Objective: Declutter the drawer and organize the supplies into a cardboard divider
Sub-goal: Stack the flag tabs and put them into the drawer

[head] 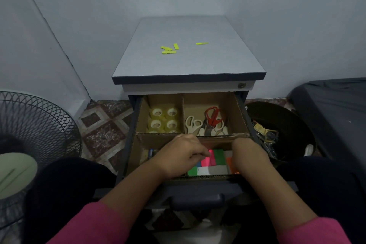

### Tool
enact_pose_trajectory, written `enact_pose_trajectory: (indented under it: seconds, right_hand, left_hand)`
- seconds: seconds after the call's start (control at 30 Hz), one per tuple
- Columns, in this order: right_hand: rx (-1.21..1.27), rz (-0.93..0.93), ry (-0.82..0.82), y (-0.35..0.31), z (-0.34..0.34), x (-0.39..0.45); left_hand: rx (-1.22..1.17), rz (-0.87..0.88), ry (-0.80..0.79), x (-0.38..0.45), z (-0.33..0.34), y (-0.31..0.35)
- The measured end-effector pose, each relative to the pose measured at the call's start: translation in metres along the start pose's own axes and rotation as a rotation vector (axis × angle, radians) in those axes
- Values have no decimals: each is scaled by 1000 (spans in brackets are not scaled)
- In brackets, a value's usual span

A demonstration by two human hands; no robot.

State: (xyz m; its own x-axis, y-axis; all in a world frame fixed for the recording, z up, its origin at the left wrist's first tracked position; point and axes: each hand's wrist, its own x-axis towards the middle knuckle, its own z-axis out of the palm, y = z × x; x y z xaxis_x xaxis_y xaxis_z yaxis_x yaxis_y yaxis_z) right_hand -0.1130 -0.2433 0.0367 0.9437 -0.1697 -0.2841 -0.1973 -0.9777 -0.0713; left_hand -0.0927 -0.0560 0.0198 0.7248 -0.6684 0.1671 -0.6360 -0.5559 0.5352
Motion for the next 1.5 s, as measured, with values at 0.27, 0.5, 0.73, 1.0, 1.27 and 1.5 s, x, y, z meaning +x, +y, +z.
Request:
enact_pose_trajectory:
  seconds: [0.27,0.5,0.73,1.0,1.27,1.5]
  right_hand:
    - [449,-74,-230,-9,-16,-5]
    - [340,-226,-261,-35,8,2]
    - [292,-210,-238,-36,24,14]
    - [270,-203,-240,-37,31,19]
    - [274,-204,-234,-38,32,20]
    - [288,-215,-265,-36,31,21]
  left_hand:
    - [-228,-168,265,3,-4,-5]
    - [-333,-334,344,4,-9,-9]
    - [-302,-321,298,5,-7,-7]
    - [-298,-313,280,5,-8,-5]
    - [-291,-306,279,5,-8,-4]
    - [-276,-298,282,5,-8,-4]
